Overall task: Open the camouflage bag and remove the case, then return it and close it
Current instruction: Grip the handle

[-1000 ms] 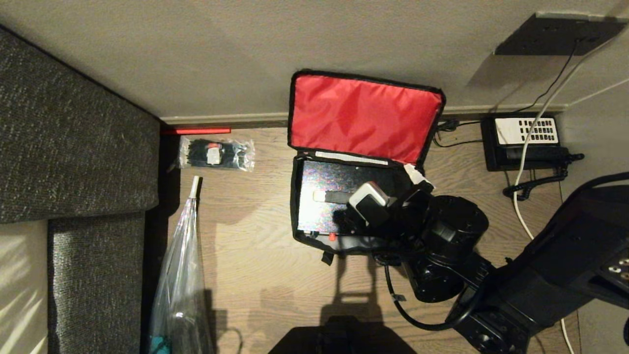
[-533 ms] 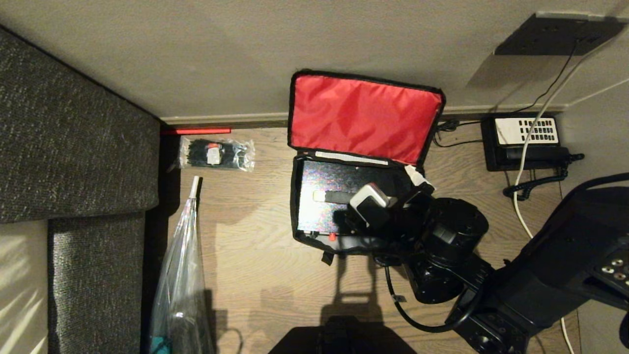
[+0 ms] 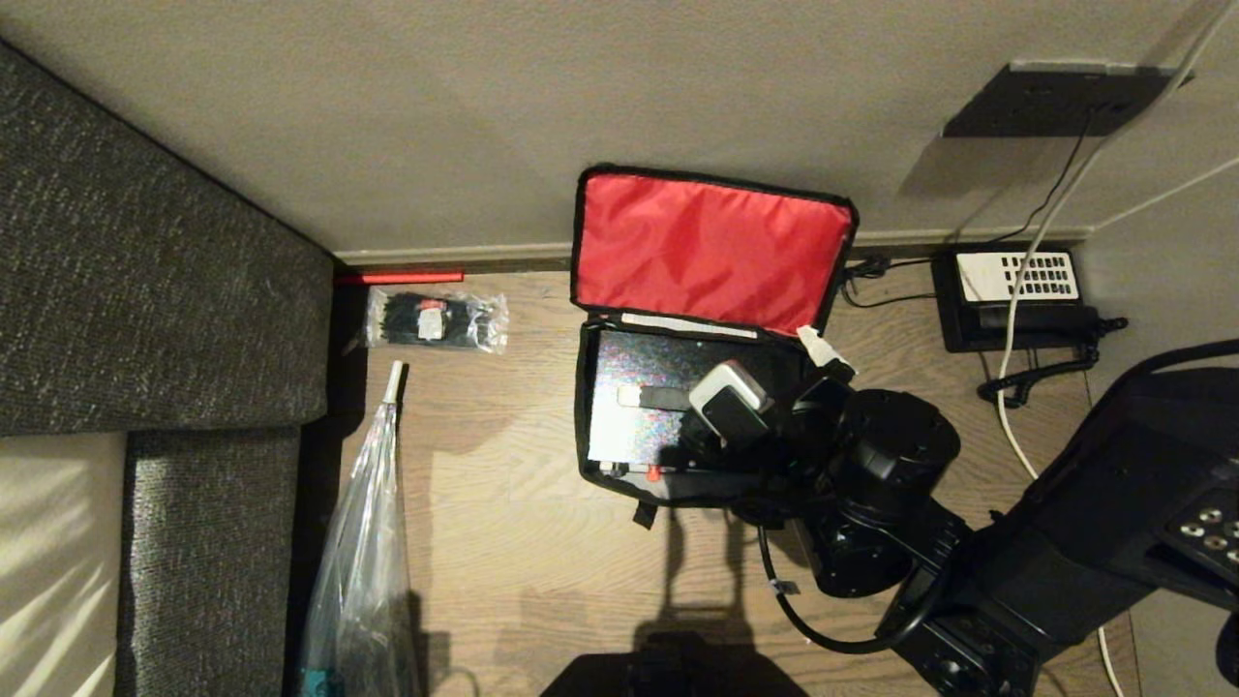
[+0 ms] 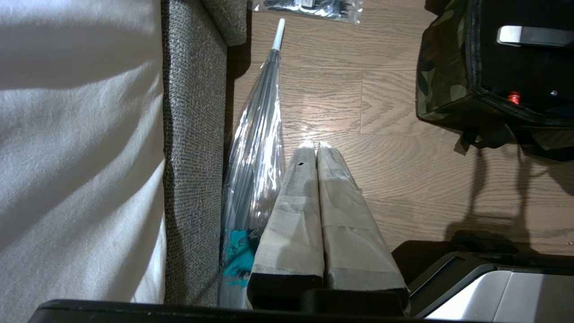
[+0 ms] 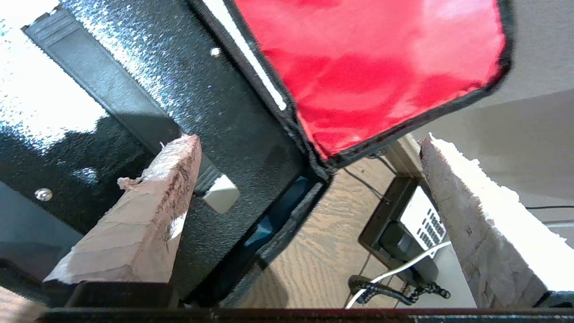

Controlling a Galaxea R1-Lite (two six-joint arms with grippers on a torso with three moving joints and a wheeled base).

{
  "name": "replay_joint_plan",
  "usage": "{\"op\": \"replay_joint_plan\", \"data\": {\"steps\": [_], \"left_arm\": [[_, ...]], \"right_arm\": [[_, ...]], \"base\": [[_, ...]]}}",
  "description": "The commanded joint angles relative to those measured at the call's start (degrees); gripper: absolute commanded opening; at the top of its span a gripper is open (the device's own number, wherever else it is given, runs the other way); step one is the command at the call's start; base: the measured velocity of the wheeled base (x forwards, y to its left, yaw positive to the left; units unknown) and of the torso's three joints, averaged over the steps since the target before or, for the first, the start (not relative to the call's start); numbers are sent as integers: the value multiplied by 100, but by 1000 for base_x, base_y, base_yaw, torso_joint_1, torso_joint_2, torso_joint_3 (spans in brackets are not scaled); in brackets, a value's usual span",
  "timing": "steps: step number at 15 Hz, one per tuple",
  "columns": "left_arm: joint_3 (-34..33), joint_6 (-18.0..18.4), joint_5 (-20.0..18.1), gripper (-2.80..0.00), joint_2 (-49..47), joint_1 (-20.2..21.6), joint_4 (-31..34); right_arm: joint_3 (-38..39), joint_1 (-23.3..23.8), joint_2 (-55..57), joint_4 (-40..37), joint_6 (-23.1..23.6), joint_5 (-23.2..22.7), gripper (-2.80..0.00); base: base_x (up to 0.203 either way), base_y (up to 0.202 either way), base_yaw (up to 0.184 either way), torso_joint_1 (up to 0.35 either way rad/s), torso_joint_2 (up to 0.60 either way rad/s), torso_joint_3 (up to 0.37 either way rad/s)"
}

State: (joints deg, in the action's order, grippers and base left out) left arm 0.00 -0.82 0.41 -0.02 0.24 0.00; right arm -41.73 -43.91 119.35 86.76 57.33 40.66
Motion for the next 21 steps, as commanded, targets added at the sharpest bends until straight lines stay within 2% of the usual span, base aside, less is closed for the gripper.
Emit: {"op": "replay_joint_plan", "data": {"steps": [1, 10, 14, 18, 21], "left_arm": [[-18, 3, 2, -280, 11, 2, 0], [-18, 3, 2, -280, 11, 2, 26], [-18, 11, 2, -280, 11, 2, 26], [-18, 11, 2, -280, 11, 2, 26], [-18, 11, 2, -280, 11, 2, 26]], "right_arm": [[-2, 5, 45, 68, 32, 21, 0], [-20, 5, 45, 87, 23, 21, 0], [-81, 14, 36, 78, 23, 30, 0], [-91, 14, 111, 86, 26, 46, 0], [-199, 14, 378, 90, 327, 120, 0]], "base": [[0, 0, 0, 0, 0, 0], [0, 0, 0, 0, 0, 0], [-129, 0, -1, 4, 0, 6], [0, 0, 0, 0, 0, 0], [0, 0, 0, 0, 0, 0]]}}
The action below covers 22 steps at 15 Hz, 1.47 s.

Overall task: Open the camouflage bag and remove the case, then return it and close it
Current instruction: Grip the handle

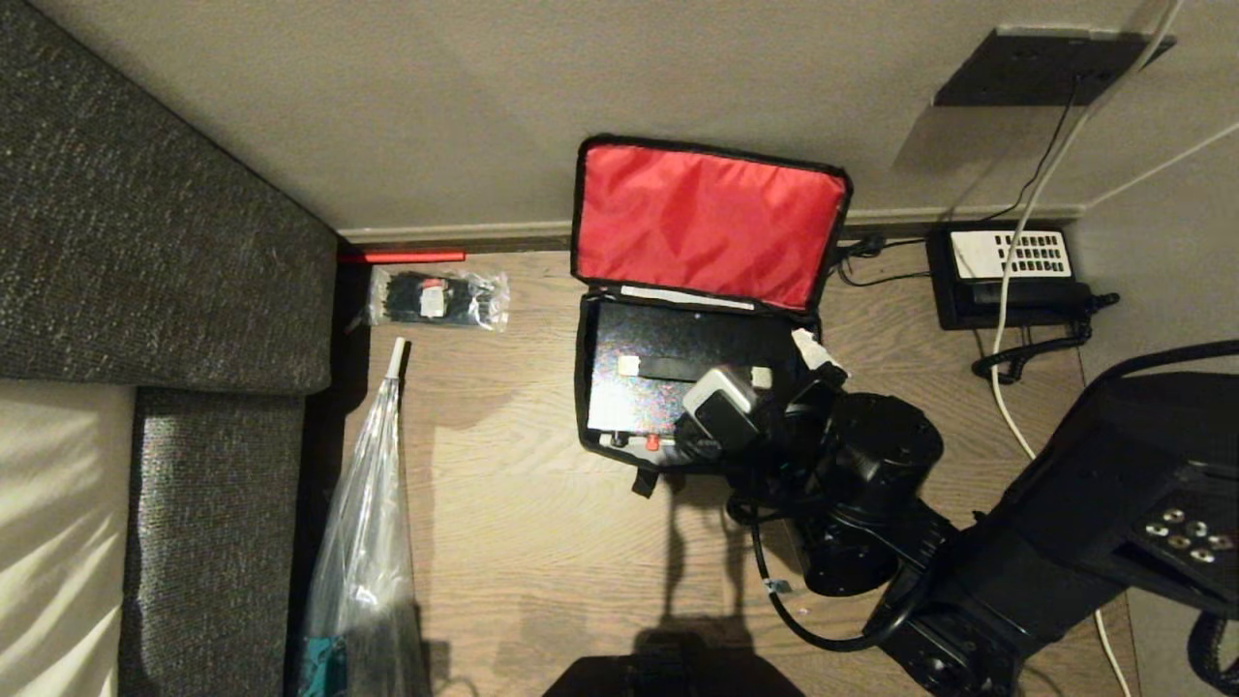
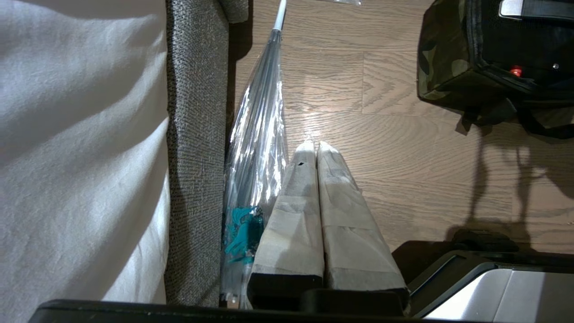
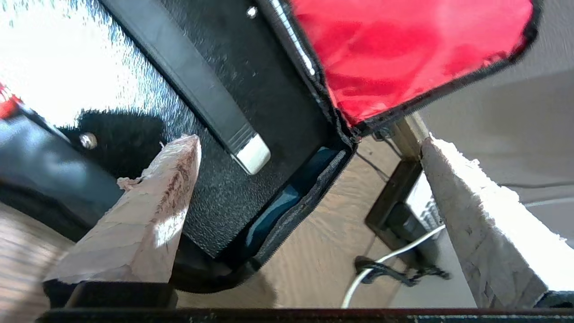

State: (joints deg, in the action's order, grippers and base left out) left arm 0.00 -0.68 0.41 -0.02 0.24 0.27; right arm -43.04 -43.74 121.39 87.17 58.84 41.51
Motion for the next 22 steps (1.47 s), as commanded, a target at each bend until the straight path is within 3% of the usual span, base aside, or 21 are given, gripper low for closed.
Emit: {"op": "replay_joint_plan", "data": {"steps": [1, 7, 10, 14, 16, 19, 22], "left_arm": [[-18, -2, 2, -280, 11, 2, 0], [-18, -2, 2, -280, 11, 2, 0], [-18, -2, 2, -280, 11, 2, 0], [-18, -2, 2, -280, 11, 2, 0], [-18, -2, 2, -280, 11, 2, 0], [-18, -2, 2, -280, 11, 2, 0], [-18, -2, 2, -280, 11, 2, 0]], "right_arm": [[-70, -9, 257, 49, 343, 36, 0], [-670, -92, 357, 49, 1597, -234, 0], [-995, -59, 310, 49, 2684, -265, 0], [-1725, -27, 550, -448, 2383, -46, 0], [-1796, -1, 566, -1103, 2136, 231, 0], [-2147, 88, 661, -1994, 1226, 321, 0], [-2539, 145, 919, -2460, 848, 301, 0]], "base": [[0, 0, 0, 0, 0, 0], [0, 0, 0, 0, 0, 0], [0, 0, 0, 0, 0, 0], [0, 0, 0, 0, 0, 0], [0, 0, 0, 0, 0, 0], [0, 0, 0, 0, 0, 0], [0, 0, 0, 0, 0, 0]]}}
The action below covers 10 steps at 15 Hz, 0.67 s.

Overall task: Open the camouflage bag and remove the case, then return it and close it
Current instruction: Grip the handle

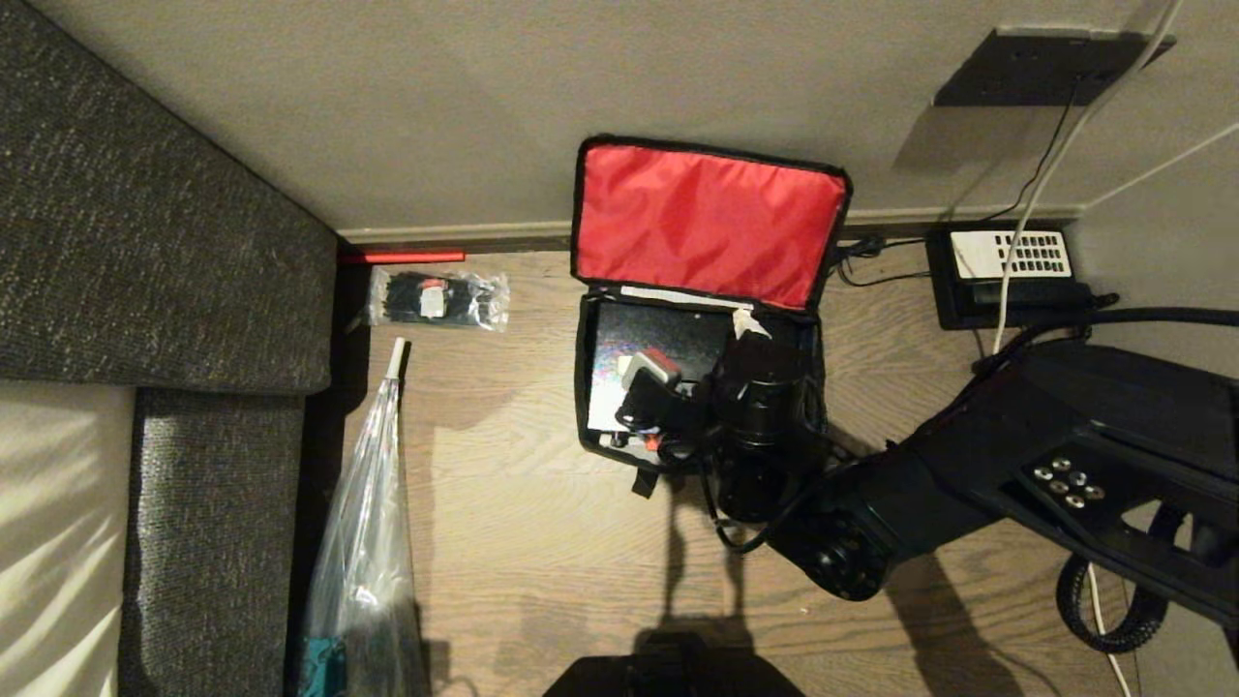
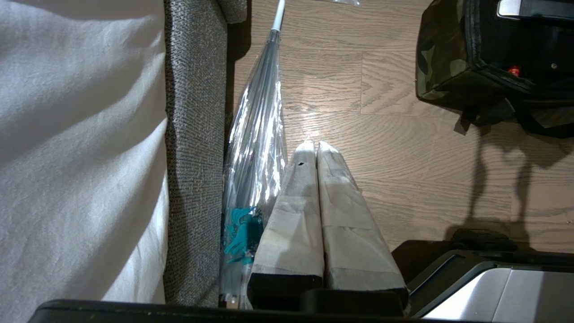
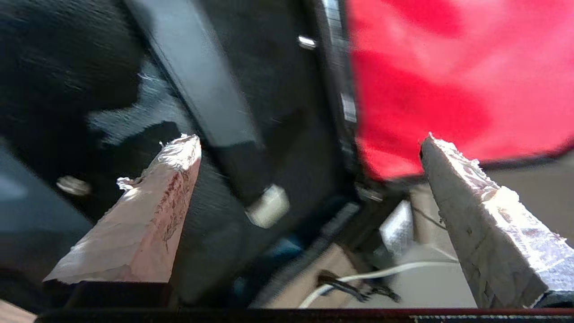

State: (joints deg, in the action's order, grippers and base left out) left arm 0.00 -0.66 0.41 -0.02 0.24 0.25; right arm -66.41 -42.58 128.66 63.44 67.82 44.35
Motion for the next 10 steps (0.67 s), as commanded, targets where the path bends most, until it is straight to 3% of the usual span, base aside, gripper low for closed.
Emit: {"op": "replay_joint_plan", "data": {"steps": [1, 8, 10], "left_arm": [[-18, -4, 3, -280, 11, 2, 1], [-18, -4, 3, -280, 11, 2, 1], [-18, -4, 3, -280, 11, 2, 1]], "right_arm": [[-231, 30, 267, -55, -77, 13, 0], [-219, 39, 446, 175, 273, -199, 0], [-204, 72, 536, 787, 926, -202, 0]], "base": [[0, 0, 0, 0, 0, 0], [0, 0, 0, 0, 0, 0], [0, 0, 0, 0, 0, 0]]}}
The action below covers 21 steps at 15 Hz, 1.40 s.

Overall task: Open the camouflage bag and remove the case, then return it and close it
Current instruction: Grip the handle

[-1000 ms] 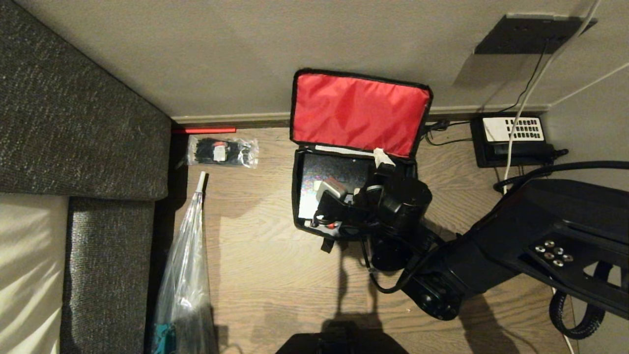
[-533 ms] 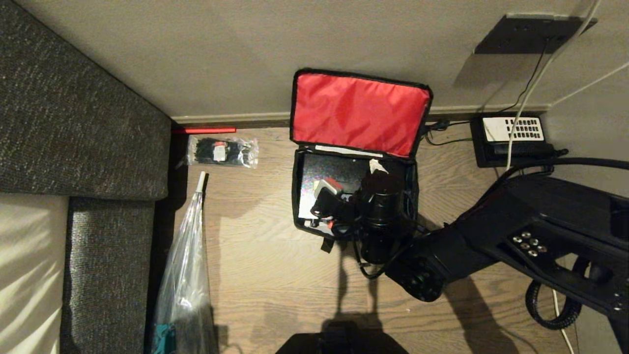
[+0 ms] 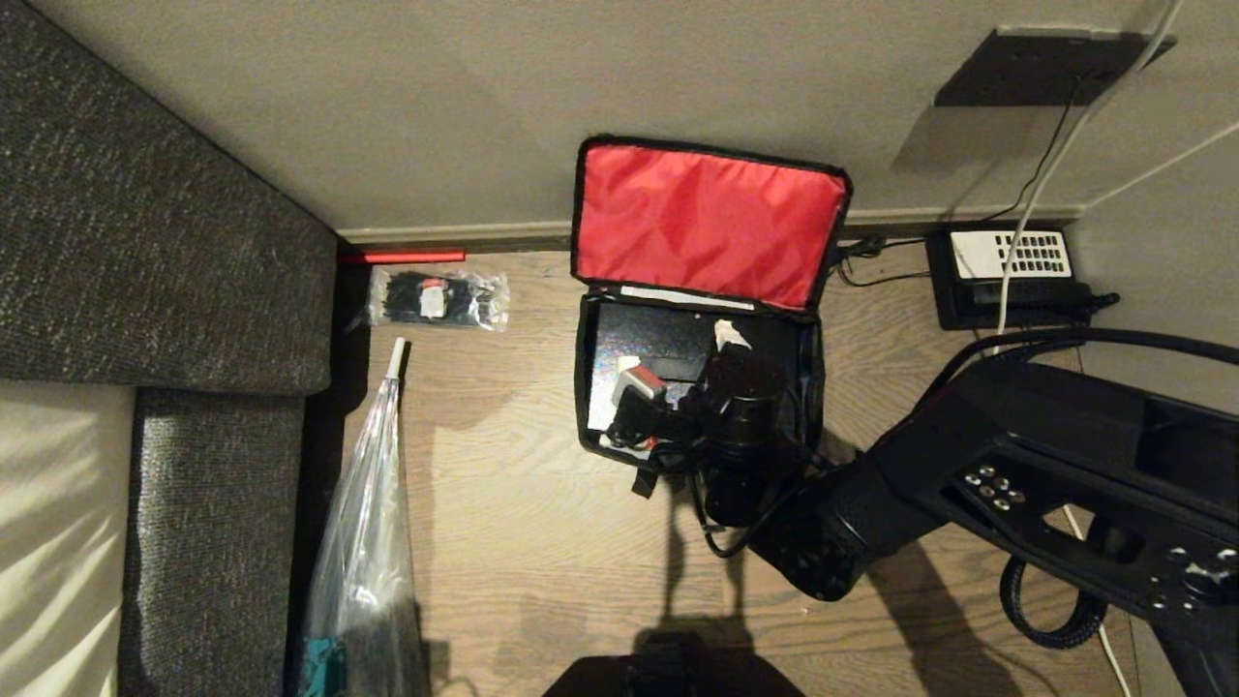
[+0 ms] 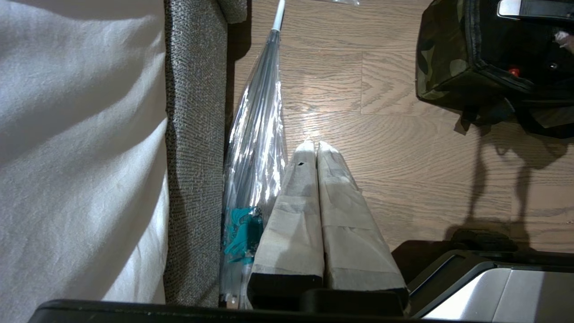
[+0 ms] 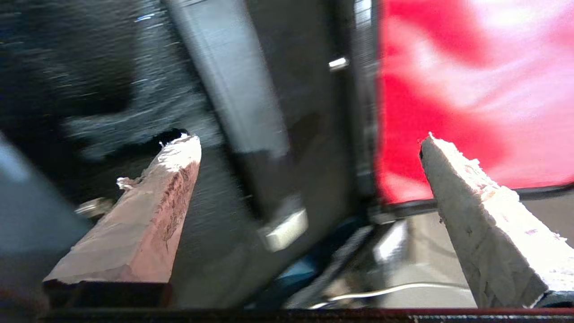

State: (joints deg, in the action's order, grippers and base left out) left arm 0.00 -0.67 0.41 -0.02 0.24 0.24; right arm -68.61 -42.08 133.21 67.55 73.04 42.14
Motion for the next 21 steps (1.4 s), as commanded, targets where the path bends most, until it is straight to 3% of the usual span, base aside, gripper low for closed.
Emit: {"op": "replay_joint_plan", "data": {"steps": [1, 4, 7, 13, 21], "left_arm": [[-18, -3, 2, -280, 11, 2, 2], [-18, -3, 2, -280, 11, 2, 2], [-18, -3, 2, -280, 11, 2, 2], [-18, -3, 2, -280, 11, 2, 2], [-18, -3, 2, -280, 11, 2, 2]], "right_arm": [[46, 55, 134, 677, 721, 13, 0], [-48, 195, 231, 1163, 1411, -159, 0], [10, 257, 316, 1434, 1742, -206, 0], [341, 296, 279, 1437, 1868, -295, 0], [-410, 372, 765, 1535, 1793, -330, 0]], "base": [[0, 0, 0, 0, 0, 0], [0, 0, 0, 0, 0, 0], [0, 0, 0, 0, 0, 0], [0, 0, 0, 0, 0, 0], [0, 0, 0, 0, 0, 0]]}}
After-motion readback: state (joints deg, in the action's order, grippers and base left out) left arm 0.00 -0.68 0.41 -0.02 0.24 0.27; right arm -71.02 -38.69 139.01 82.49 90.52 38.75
